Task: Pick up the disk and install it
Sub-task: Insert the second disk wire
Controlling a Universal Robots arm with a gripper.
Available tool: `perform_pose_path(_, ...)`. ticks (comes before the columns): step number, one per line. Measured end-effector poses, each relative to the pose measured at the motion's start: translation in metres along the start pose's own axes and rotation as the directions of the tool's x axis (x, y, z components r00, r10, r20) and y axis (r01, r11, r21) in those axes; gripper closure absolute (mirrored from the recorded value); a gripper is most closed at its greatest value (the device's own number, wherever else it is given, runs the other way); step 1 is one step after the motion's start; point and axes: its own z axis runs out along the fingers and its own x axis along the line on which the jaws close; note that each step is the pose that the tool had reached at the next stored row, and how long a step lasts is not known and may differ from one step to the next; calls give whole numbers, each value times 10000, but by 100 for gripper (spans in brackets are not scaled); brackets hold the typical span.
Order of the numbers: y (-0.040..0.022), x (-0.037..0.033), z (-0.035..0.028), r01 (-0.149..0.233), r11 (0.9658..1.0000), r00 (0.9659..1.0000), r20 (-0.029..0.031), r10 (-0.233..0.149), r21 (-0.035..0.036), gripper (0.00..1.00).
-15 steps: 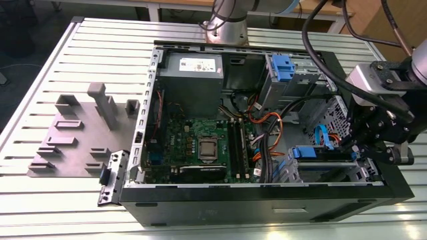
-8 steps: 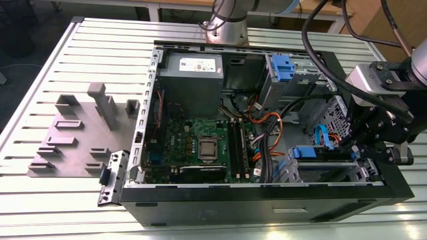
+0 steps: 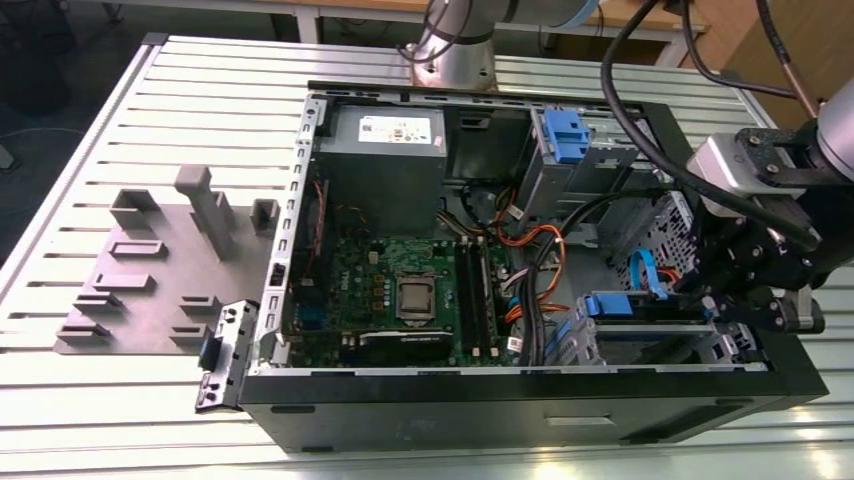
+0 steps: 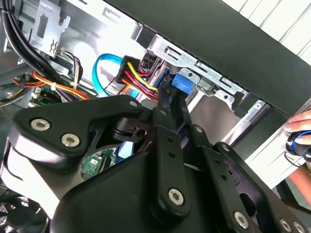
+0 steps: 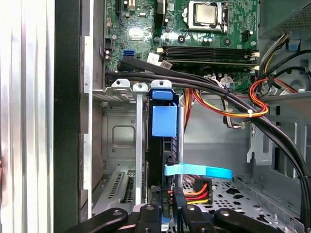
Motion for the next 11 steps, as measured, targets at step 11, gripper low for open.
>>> perform_pose_path(11, -27, -18, 8, -1, 10000, 10000, -1, 1, -9, 76)
